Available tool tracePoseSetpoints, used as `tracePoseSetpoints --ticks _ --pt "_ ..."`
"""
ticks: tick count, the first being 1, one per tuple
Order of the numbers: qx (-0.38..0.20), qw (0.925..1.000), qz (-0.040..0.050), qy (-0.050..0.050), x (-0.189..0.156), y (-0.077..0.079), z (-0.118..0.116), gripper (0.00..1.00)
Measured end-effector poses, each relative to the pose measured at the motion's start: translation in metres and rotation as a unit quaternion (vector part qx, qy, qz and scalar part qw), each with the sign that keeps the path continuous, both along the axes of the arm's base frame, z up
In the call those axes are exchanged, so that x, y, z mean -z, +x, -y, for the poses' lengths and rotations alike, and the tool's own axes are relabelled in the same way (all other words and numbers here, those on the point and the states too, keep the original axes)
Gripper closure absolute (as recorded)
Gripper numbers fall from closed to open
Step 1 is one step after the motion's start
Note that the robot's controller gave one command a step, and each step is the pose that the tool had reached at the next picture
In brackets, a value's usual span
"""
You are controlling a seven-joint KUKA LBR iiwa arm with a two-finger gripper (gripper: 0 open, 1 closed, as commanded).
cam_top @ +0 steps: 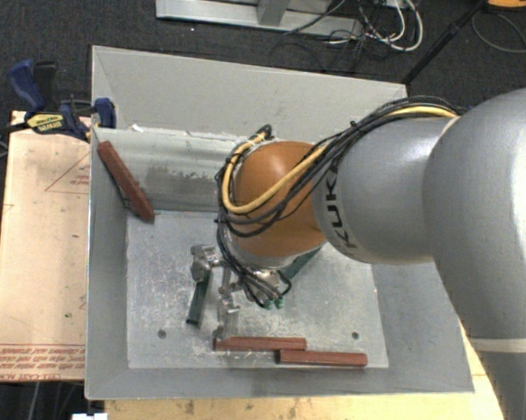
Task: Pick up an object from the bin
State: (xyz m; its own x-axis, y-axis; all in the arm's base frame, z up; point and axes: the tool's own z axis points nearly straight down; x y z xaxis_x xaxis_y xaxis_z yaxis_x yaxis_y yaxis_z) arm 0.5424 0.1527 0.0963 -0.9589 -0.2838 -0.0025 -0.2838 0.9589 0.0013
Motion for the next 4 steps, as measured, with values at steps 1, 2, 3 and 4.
tracePoseSetpoints --ticks 1,2,3,4 --pt "-0.049 0.9988 0.0002 0.000 0.022 -0.012 0.015 0.00" --pt "-0.115 0.9934 0.0012 -0.001 0.024 0.004 -0.006 0.00" --pt "-0.206 0.9786 0.0008 0.001 0.026 0.012 -0.057 1.00" --pt "-0.206 0.9786 0.0008 0.001 0.026 0.012 -0.057 1.00"
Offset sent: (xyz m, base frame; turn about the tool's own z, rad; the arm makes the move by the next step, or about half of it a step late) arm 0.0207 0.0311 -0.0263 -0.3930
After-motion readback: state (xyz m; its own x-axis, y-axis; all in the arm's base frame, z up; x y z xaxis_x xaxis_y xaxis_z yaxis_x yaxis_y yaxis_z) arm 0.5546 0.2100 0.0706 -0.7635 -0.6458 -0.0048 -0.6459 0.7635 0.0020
